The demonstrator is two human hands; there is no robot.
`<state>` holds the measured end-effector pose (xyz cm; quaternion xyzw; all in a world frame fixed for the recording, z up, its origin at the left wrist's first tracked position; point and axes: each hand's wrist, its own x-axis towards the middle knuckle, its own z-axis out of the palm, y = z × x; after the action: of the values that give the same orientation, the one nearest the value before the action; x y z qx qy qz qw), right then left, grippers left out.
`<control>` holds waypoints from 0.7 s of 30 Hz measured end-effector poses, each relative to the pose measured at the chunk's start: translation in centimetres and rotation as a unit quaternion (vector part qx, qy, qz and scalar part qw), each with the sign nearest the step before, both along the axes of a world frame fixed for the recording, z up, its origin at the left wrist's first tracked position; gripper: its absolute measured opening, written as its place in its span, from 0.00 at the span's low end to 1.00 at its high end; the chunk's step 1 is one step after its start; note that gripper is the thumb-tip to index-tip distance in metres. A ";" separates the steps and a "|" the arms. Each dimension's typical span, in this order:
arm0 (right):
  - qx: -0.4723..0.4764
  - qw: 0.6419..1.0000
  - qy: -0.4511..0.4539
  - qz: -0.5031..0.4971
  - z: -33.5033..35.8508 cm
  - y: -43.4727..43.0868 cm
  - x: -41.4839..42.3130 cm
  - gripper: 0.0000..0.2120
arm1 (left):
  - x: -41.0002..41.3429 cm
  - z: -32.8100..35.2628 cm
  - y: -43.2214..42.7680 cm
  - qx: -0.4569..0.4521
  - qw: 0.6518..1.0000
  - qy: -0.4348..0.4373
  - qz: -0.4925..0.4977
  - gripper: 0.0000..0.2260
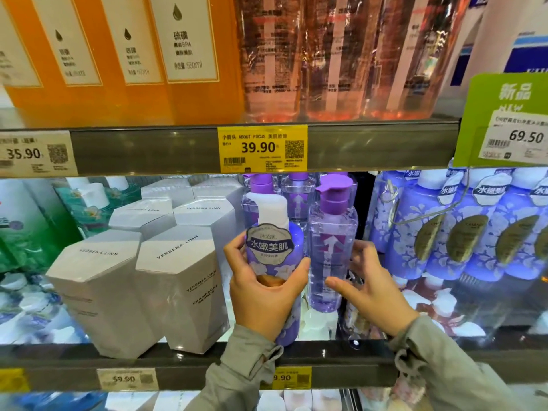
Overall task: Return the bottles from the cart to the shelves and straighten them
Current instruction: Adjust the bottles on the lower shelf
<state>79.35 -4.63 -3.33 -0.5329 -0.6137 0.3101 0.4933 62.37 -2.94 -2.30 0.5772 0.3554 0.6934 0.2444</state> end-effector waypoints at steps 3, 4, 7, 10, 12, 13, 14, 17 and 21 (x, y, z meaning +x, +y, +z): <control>0.009 1.000 -0.013 -0.001 -0.3 2.2 -0.3 0.26 | 0.0 0.2 -0.3 0.017 1.000 0.007 -0.008 0.30; 0.012 1.000 -0.016 -0.001 -0.3 2.9 -0.5 0.27 | 0.0 0.3 -0.3 0.018 1.000 0.007 -0.010 0.29; 0.018 1.000 -0.023 -0.001 -0.2 4.4 -1.0 0.26 | -0.1 0.5 -0.3 0.010 1.000 -0.007 -0.011 0.28; 0.025 0.999 -0.029 -0.005 -0.6 5.3 -1.3 0.25 | -0.2 0.4 -0.2 0.000 1.000 -0.004 0.002 0.29; 0.032 0.999 -0.024 -0.005 -0.9 5.8 -1.4 0.25 | -0.2 0.4 -0.1 -0.006 1.000 -0.004 0.010 0.30; 0.035 0.999 -0.019 -0.003 -1.0 6.0 -1.5 0.25 | -0.2 0.4 -0.1 -0.007 1.000 -0.004 0.014 0.30; 0.037 0.999 -0.017 -0.004 -1.2 6.3 -1.6 0.25 | -0.2 0.3 0.0 -0.008 1.000 -0.003 0.018 0.30; 0.048 0.999 -0.022 -0.004 -1.4 6.8 -1.7 0.26 | -0.2 0.4 0.0 -0.007 1.000 -0.001 0.025 0.30; 0.046 0.999 -0.024 -0.004 -1.7 7.3 -1.7 0.26 | -0.3 0.4 -0.1 -0.014 1.000 0.000 0.013 0.30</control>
<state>77.66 2.70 -5.00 -0.5191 -0.6370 0.2665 0.5038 62.08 -3.01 -1.91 0.5692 0.3728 0.6912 0.2433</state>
